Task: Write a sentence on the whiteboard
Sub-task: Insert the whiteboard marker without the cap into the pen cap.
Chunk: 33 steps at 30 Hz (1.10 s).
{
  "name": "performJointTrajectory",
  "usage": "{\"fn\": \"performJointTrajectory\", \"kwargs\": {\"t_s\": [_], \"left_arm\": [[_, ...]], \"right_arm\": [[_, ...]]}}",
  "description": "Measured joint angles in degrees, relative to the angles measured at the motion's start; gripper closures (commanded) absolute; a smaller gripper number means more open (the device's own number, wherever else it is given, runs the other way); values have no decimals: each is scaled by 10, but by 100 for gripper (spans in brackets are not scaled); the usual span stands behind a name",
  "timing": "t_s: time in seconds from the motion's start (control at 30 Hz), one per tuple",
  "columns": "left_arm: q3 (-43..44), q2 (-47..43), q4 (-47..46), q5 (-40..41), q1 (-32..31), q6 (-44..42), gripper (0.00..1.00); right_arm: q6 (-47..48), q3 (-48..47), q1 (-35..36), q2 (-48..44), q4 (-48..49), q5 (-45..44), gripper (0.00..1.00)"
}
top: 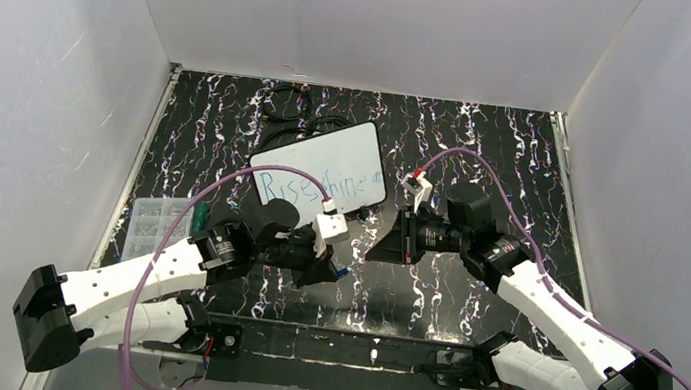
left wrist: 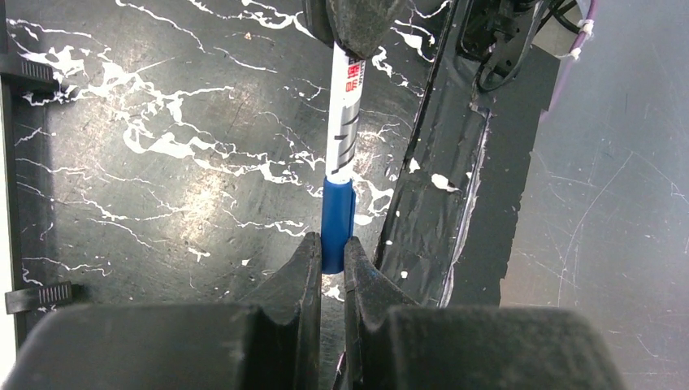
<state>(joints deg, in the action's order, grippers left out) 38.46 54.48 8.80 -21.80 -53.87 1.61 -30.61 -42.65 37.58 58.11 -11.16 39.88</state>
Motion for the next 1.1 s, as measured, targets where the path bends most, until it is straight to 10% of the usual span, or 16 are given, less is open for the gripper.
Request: {"fn": "performJointTrajectory", "kwargs": {"t_s": [1.1], "left_arm": [[-24,55,-26,92,-33,0,100]], "right_arm": [[75,-27,95,55,-24,-140,99]]}}
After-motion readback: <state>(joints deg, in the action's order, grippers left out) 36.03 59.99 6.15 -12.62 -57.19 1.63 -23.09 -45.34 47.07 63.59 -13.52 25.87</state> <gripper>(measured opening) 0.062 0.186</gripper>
